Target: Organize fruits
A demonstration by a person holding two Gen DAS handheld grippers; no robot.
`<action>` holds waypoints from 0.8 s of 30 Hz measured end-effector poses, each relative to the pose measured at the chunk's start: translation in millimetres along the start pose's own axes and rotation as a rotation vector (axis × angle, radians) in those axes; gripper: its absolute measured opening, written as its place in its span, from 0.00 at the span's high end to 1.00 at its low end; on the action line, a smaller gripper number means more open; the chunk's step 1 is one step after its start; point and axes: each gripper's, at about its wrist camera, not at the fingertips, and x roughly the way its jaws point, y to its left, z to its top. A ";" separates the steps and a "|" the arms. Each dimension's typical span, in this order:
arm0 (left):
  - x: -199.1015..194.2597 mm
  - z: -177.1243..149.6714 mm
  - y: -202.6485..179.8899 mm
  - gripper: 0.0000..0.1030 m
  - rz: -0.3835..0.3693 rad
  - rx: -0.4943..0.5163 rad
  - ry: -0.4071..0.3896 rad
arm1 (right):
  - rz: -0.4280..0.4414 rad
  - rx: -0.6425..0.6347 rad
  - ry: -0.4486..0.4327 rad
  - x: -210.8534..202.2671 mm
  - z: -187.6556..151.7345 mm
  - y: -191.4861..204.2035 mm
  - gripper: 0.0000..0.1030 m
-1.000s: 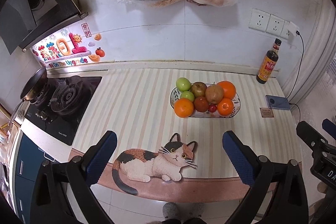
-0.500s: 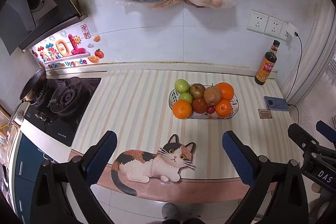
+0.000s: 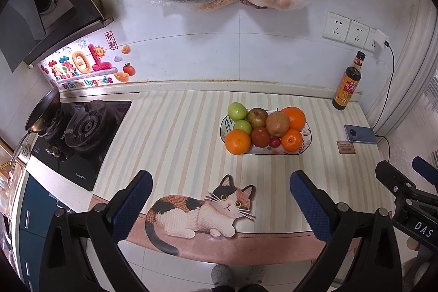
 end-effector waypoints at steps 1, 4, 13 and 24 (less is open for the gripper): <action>0.1 0.1 -0.1 0.00 0.000 -0.001 0.001 | -0.001 -0.001 0.000 0.1 0.2 0.2 0.00; 0.7 0.1 -0.2 0.00 -0.002 0.000 0.004 | -0.002 -0.003 0.001 0.1 0.4 0.4 0.00; 3.0 -0.3 0.3 0.00 -0.009 0.002 0.008 | -0.003 -0.008 0.001 0.7 1.2 0.4 0.00; 9.8 2.4 1.1 0.00 -0.019 0.009 0.015 | 0.000 -0.015 0.005 2.6 3.6 1.3 0.00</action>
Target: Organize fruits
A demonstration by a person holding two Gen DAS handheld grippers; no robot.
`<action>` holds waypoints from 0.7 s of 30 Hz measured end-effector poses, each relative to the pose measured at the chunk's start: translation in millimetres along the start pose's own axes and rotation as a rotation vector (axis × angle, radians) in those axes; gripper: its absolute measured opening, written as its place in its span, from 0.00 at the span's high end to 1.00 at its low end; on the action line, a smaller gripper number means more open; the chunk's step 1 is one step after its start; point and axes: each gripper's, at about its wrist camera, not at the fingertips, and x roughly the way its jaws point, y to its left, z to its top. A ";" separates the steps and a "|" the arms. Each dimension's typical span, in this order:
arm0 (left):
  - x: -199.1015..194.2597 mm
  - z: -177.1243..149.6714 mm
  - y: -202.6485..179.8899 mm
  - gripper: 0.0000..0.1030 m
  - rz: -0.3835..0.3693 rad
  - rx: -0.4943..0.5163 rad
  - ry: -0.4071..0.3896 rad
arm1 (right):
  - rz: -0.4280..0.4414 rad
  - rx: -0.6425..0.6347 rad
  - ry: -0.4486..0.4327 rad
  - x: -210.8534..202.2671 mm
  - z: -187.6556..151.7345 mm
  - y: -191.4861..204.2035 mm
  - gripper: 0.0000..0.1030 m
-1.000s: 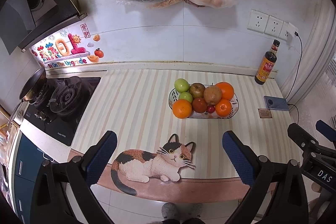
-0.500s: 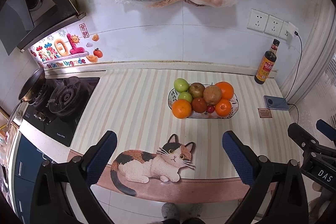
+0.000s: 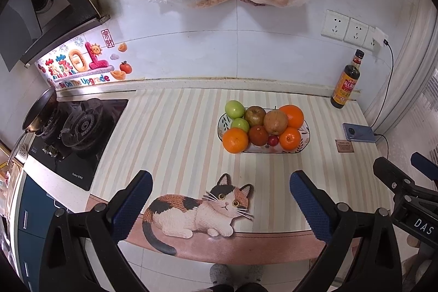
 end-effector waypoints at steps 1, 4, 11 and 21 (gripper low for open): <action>0.2 0.4 0.2 0.00 -0.002 0.001 0.001 | -0.004 -0.001 -0.001 -0.1 0.2 0.1 0.00; 0.3 0.2 -0.2 0.00 -0.001 0.002 0.003 | 0.000 -0.002 0.000 0.7 0.3 0.8 0.00; 1.5 0.8 0.9 0.00 -0.009 0.005 0.009 | 0.005 -0.011 0.002 3.0 1.2 1.4 0.00; 0.6 2.8 2.7 0.00 -0.011 0.009 0.005 | 0.007 -0.014 0.006 3.5 1.5 0.1 0.00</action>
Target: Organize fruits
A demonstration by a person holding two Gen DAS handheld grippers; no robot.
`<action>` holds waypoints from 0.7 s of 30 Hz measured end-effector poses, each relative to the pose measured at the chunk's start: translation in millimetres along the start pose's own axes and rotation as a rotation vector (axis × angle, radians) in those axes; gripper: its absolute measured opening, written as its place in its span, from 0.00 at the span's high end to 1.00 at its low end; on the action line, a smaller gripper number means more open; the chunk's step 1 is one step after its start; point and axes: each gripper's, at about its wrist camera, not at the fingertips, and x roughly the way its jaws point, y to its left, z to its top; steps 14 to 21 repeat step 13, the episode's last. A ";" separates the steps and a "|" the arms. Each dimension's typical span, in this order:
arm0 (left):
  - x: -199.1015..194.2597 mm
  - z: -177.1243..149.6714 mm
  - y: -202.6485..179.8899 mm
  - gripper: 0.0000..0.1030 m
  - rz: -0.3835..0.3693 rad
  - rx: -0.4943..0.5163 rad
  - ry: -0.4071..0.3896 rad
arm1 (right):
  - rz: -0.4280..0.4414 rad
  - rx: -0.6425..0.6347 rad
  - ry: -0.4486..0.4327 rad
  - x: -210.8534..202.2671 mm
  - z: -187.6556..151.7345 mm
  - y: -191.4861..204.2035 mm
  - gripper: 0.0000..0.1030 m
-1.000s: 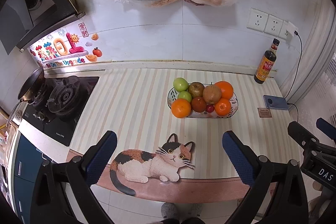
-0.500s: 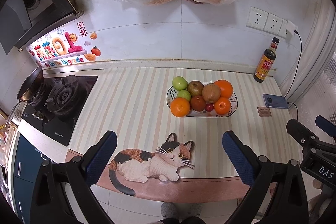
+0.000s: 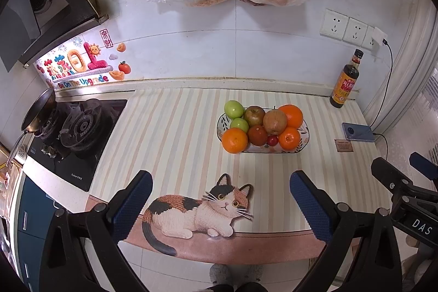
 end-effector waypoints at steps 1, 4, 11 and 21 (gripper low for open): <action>0.2 -0.1 -0.3 0.00 0.000 -0.001 0.001 | 0.000 0.000 0.000 -0.5 -0.7 -0.2 0.00; -0.3 0.6 0.2 0.00 -0.001 0.000 -0.001 | 0.001 0.000 0.000 -0.1 -0.4 0.1 0.00; -2.9 3.5 2.4 0.00 -0.003 -0.001 -0.008 | 0.004 0.000 -0.001 0.5 -1.6 0.5 0.00; -4.8 5.0 2.7 0.00 -0.001 -0.003 -0.016 | 0.006 0.001 -0.001 0.4 -1.6 0.3 0.00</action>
